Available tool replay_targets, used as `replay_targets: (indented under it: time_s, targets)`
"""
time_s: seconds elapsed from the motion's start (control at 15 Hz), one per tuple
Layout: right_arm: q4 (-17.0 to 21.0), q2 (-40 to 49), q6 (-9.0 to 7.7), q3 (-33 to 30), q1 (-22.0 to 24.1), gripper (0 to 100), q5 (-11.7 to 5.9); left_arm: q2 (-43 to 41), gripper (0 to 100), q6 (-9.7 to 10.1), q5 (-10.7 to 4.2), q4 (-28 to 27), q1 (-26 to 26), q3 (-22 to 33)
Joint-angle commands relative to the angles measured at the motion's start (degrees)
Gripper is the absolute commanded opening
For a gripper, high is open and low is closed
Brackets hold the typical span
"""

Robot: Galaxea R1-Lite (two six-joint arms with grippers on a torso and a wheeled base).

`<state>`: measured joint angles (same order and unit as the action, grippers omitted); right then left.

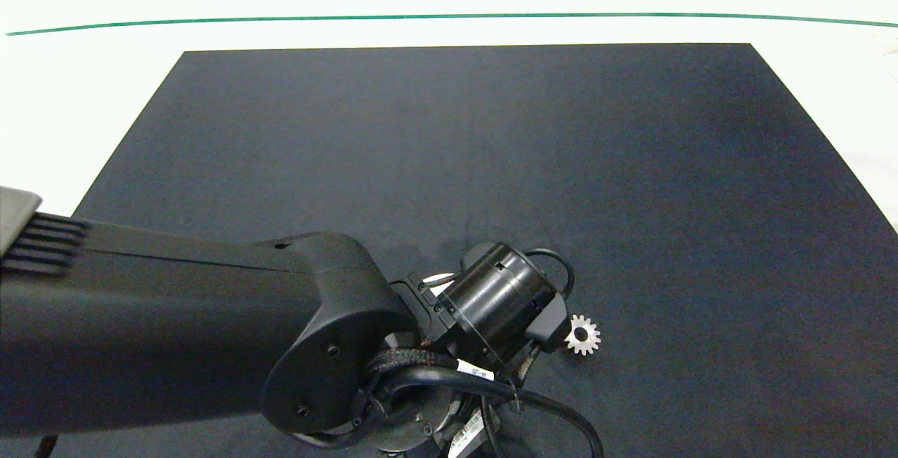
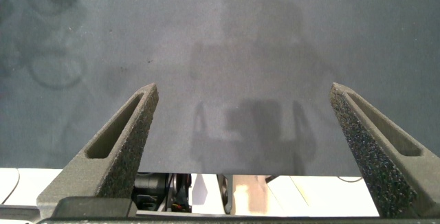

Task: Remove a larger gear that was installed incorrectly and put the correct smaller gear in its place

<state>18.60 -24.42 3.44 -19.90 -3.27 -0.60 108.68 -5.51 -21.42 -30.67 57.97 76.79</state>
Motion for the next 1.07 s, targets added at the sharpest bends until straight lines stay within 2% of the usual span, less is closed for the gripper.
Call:
replay_targets:
  time_s: [0.07, 1.07]
  targets:
    - [0.1, 0.2, -0.01, 0.0, -0.1, 100, -0.02, 0.0, 66, -0.11, -0.03, 0.2, 0.0, -0.5]
    - [0.1, 0.7, -0.01, 0.0, -0.2, 100, 0.07, 0.4, 36, -0.11, -0.03, 2.9, 0.0, -2.1]
